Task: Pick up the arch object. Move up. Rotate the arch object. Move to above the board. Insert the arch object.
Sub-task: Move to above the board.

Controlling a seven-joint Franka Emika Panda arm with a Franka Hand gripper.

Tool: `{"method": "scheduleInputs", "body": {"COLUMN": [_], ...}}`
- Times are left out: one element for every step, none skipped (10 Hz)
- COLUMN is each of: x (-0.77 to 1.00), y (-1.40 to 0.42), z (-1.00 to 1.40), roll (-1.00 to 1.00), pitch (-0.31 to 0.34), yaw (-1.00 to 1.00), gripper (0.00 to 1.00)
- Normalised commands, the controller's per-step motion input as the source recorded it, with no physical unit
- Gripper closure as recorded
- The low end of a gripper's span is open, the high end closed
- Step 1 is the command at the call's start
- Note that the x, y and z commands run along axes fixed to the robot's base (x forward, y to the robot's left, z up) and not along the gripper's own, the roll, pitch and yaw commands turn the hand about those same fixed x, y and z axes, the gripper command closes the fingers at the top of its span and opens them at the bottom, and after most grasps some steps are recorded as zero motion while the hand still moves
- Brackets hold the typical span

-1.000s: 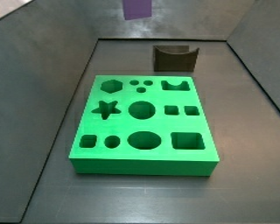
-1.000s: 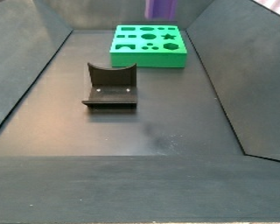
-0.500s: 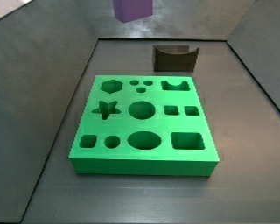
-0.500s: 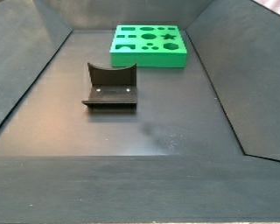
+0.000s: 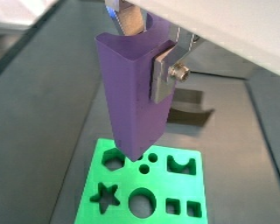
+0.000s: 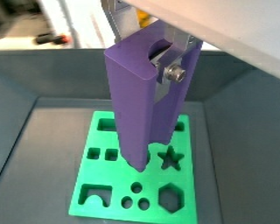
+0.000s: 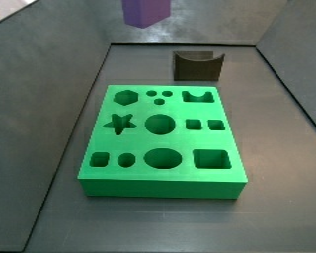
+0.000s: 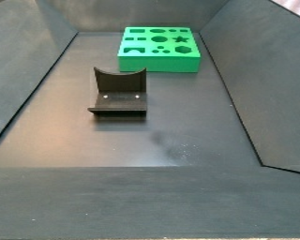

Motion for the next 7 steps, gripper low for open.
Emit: {"method": "scheduleInputs", "body": {"x": [0.08, 0.08, 0.08, 0.08, 0.08, 0.08, 0.08], "y": [-0.07, -0.05, -0.05, -0.04, -0.04, -0.03, -0.02], "z": [0.02, 0.03, 0.03, 0.03, 0.02, 0.02, 0.02], "roll": [0.00, 0.00, 0.01, 0.01, 0.02, 0.03, 0.04], "pitch": [0.178, 0.194, 0.211, 0.233, 0.254, 0.292, 0.253], "yaw": [1.00, 1.00, 1.00, 1.00, 1.00, 0.98, 0.72], "gripper": [1.00, 1.00, 1.00, 1.00, 1.00, 1.00, 1.00]}}
